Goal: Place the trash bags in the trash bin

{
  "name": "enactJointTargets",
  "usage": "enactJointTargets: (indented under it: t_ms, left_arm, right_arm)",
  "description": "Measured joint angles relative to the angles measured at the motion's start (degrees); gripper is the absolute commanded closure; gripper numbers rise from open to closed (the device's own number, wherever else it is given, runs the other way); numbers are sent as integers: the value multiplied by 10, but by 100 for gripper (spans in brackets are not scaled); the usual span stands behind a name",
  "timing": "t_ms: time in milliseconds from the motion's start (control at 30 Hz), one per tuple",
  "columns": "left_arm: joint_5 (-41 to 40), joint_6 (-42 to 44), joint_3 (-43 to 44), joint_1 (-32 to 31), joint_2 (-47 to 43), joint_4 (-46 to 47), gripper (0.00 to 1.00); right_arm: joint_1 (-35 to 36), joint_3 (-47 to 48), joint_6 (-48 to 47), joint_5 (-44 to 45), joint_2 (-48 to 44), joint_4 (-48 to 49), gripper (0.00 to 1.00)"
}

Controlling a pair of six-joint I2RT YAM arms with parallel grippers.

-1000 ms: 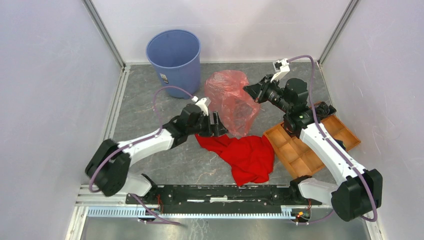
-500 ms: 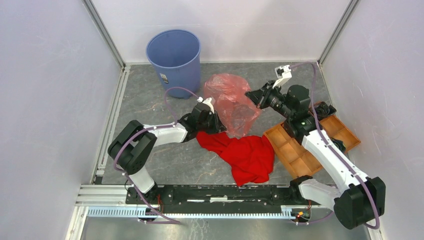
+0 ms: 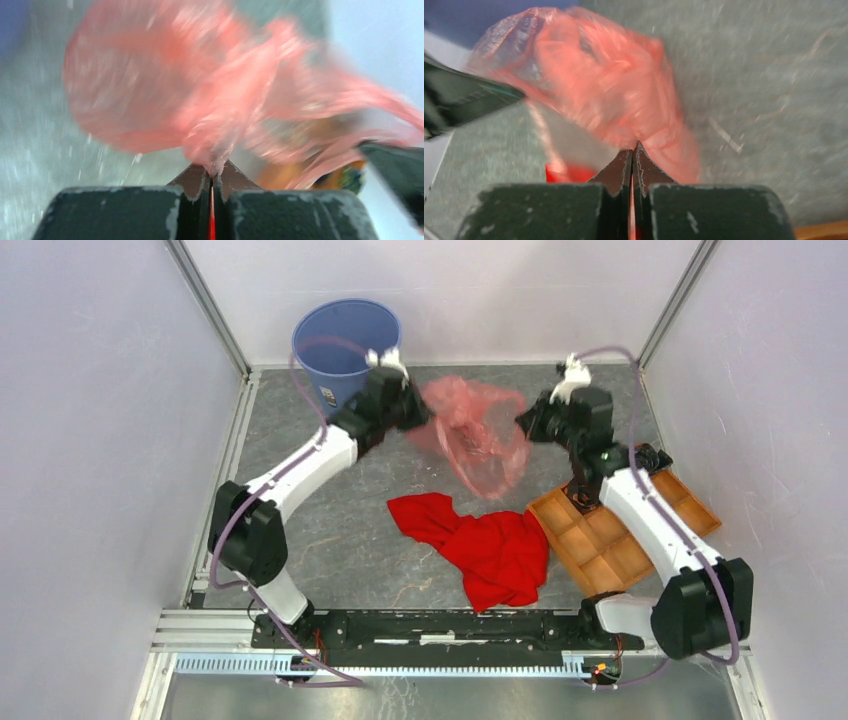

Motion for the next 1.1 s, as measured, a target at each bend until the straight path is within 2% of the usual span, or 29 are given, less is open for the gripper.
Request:
enactJointTargets:
  t_ms: [133, 200, 267, 400, 467, 533, 600, 700, 767, 867, 1000, 1067, 1100]
  left_arm:
    - [-4, 31, 238, 12, -1, -49, 98]
    - [0, 44, 298, 9, -28, -49, 98]
    - [10, 59, 311, 1, -81, -44, 98]
    - [19, 75, 222, -13, -236, -3, 98]
    - [12, 77, 143, -13, -309, 23, 98]
    - [4, 77, 61, -12, -351, 43, 98]
    - [-4, 76, -26, -12, -362, 52, 98]
    - [-8, 69, -180, -12, -326, 40, 98]
    - [-13, 56, -289, -12, -287, 5, 98]
    - [-11, 35, -402, -12, -296, -71, 98]
    - [0, 17, -407, -12, -367, -96, 98]
    - [7, 17, -363, -12, -384, -98, 98]
    - [14, 17, -314, -11, -378, -104, 98]
  right_arm:
    - [-18, 178, -33, -2, 31, -43, 100]
    - [-17, 248, -49, -9, 13, -32, 100]
    - [-17, 271, -59, -18, -27, -8, 100]
    - [-17, 207, -75, -43, -155, 78, 100]
    - [-16, 140, -80, -61, -211, 127, 100]
    - [-16, 79, -84, -77, -225, 160, 100]
    - [-16, 5, -84, -97, -214, 173, 100]
    - [-15, -141, -69, -139, -176, 183, 100]
    - [-10, -248, -50, -156, -170, 174, 100]
    - [6, -325, -39, -167, -198, 136, 100]
    - [14, -301, -51, -169, -226, 122, 100]
    - [14, -261, -61, -167, -218, 107, 100]
    - [14, -224, -67, -167, -205, 89, 100]
